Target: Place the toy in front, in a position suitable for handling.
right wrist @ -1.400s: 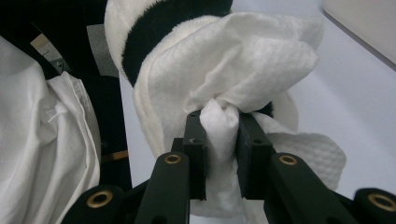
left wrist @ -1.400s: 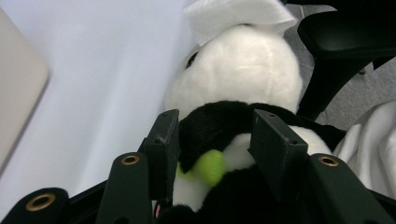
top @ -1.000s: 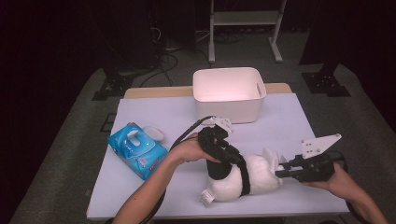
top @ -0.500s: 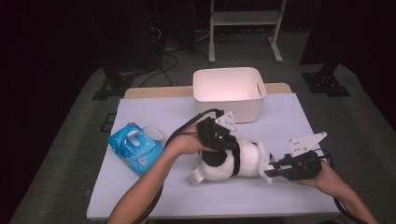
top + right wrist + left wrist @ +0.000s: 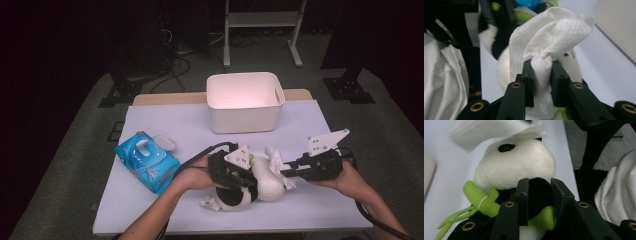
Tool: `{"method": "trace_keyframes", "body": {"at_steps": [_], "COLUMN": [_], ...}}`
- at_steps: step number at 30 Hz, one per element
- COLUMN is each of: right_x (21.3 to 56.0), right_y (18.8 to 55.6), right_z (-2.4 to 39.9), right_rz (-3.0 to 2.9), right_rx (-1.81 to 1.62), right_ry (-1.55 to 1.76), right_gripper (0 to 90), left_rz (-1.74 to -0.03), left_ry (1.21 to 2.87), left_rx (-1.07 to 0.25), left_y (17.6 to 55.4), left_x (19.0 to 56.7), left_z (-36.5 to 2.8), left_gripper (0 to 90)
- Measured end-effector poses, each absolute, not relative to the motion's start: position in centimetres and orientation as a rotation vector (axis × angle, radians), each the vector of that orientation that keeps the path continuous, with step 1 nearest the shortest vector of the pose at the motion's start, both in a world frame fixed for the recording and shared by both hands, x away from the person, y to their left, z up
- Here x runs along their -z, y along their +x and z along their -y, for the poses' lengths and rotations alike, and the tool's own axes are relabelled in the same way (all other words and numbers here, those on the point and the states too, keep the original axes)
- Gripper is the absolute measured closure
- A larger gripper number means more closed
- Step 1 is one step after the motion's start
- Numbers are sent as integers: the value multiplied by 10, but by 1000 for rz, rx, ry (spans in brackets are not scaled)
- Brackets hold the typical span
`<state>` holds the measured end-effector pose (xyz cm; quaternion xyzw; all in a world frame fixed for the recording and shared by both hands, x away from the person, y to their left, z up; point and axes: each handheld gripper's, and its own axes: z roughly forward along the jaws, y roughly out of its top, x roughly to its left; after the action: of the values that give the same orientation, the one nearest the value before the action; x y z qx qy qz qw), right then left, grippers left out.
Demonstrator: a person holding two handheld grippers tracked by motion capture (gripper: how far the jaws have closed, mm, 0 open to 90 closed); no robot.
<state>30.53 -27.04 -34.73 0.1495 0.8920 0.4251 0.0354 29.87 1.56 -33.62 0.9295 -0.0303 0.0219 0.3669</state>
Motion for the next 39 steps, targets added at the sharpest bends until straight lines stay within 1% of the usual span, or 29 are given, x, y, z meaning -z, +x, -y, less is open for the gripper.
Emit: {"method": "trace_keyframes", "body": {"at_steps": [3,6,8,9,10,13,19,22,23,25,28,29,31,32,36,39], "right_x": [357,369,373,375,377,381,386,390,391,391,392,391,391,391,392,393], "right_y": [307,301,296,294,291,286,285,283,283,283,281,281,281,281,281,280], "right_z": [266,262,262,263,264,267,268,267,267,266,265,265,266,267,265,257], "right_rz": [-2779,-2820,-2833,-2845,-2846,-2849,-2847,-2851,-2850,-2848,-2846,-2844,-2832,-2819,-2811,-2825], "right_rx": [-1244,-1229,-1229,-1236,-1243,-1266,-1299,-1316,-1318,-1317,-1315,-1312,-1317,-1325,-1392,-1393], "right_ry": [459,463,456,452,453,461,467,471,475,479,481,481,484,486,489,458], "right_gripper": [749,748,746,744,743,741,742,743,743,743,742,742,741,741,742,743], "left_rz": [75,85,56,40,16,-50,-77,-94,-94,-99,-67,-51,-17,-16,-54,-49], "left_ry": [2382,2389,2363,2352,2345,2344,2398,2413,2413,2428,2446,2445,2416,2395,2369,2377], "left_rx": [-24,15,48,45,21,-31,-95,-94,-94,-93,-80,-87,-95,-102,-125,-95], "left_y": [294,293,294,295,298,306,313,317,317,319,319,319,319,319,326,326], "left_x": [339,338,335,333,331,330,340,342,342,345,352,352,348,344,337,339], "left_z": [-15,-13,-13,-15,-16,-17,-7,-3,-3,1,10,11,10,8,1,0], "left_gripper": [669,619,585,557,553,553,553,523,501,495,566,604,719,747,762,763]}}
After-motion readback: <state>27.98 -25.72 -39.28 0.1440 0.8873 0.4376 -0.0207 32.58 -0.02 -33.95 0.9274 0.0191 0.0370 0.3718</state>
